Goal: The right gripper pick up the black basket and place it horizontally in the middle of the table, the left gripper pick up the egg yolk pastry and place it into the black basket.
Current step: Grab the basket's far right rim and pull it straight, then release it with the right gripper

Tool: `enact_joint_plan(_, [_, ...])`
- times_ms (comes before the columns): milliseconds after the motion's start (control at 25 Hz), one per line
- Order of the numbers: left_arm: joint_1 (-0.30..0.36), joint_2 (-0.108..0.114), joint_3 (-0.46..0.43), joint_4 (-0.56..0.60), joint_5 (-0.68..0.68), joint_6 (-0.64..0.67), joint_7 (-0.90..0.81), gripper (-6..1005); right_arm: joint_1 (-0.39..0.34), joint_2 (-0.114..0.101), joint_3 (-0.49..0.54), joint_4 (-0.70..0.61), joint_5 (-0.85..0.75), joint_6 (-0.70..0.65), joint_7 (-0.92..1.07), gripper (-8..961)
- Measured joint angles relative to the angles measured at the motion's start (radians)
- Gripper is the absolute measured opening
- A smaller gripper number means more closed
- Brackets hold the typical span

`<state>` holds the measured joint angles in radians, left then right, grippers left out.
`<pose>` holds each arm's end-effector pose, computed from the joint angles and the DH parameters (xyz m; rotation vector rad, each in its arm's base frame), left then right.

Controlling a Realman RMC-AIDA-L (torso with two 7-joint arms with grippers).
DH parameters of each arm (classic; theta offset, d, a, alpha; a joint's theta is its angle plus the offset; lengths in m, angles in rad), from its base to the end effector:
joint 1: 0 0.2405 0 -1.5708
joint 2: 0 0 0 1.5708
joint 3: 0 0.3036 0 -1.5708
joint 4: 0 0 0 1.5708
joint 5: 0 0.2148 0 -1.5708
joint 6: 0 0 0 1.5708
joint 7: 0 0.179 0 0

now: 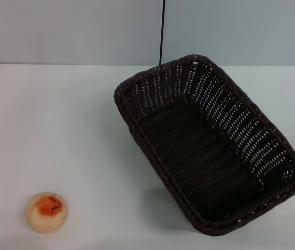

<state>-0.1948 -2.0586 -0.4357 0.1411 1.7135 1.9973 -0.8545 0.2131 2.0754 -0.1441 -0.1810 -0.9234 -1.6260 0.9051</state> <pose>-0.3881 0.2270 0.0890 -1.2425 -0.4032 -1.3514 0.4386 0.2603 0.1115 -0.9698 0.6123 1.2271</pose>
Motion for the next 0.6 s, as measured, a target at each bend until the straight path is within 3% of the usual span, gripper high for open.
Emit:
enact_joint_plan(400, [-0.001,0.0,0.0,0.0,0.0,0.0,-0.006,813,0.005,-0.003,-0.013,-0.005,-0.006,-0.019,0.036,618])
enact_joint_plan(600, [-0.001,0.0,-0.001,0.0,0.0,0.0,-0.011,813,0.006,-0.011,-0.053,-0.127,-0.111,-0.019,0.178,613])
